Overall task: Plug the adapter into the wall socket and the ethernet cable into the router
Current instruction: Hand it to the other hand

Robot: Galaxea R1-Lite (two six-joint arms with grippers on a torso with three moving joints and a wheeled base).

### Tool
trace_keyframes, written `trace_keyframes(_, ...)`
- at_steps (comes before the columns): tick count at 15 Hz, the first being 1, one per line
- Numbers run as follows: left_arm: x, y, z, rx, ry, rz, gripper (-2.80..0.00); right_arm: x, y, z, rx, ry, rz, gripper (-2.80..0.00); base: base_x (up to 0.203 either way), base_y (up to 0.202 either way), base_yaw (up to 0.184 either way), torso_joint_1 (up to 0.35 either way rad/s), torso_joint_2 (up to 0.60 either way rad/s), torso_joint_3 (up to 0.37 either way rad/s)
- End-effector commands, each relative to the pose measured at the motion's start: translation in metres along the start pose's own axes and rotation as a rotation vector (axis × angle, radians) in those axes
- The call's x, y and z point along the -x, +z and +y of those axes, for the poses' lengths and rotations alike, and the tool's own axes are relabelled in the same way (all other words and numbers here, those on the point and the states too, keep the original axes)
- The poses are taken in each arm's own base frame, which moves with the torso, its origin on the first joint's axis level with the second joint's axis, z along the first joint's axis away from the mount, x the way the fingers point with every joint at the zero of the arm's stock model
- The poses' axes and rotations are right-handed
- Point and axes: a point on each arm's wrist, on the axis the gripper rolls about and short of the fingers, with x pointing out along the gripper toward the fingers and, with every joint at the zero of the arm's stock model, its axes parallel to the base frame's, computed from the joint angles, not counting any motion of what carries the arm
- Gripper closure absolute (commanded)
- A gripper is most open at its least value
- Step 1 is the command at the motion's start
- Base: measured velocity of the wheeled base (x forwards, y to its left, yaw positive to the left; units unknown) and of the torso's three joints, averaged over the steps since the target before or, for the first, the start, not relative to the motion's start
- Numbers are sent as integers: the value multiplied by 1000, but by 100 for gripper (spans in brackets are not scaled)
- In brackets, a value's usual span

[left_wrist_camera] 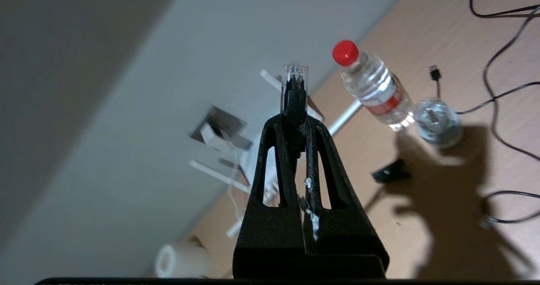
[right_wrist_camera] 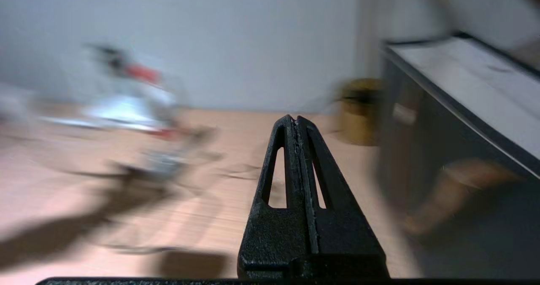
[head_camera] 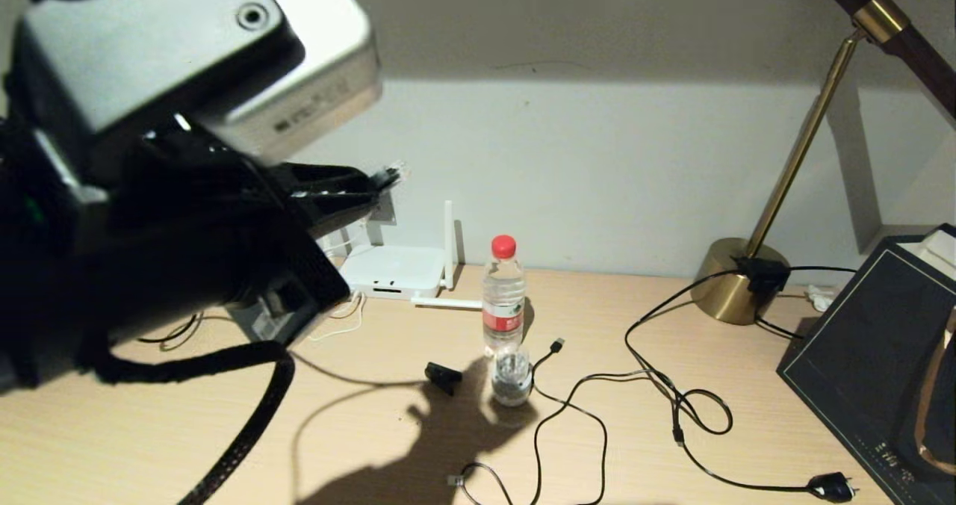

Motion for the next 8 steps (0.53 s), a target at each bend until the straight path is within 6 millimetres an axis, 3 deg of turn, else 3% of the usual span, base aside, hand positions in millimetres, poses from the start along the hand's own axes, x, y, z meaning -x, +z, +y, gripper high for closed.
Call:
trace_keyframes(1,-6,-4,-12,-116,36,-53,0,-51,55,6,-271,146,229,0,0,0,0,0,0,0)
trace_keyframes(4,-5,-16,-25,-279,91,-157,0,-139,82,5,-645,342,594,0,0,0,0,0,0,0)
trace_keyframes(6,2,-19,-29,-338,100,-232,0,-196,79,6,-861,436,830,0,0,0,0,0,0,0)
trace_keyframes(8,8,-16,-34,-342,76,-269,0,-238,69,20,-995,520,1037,0,0,0,0,0,0,0)
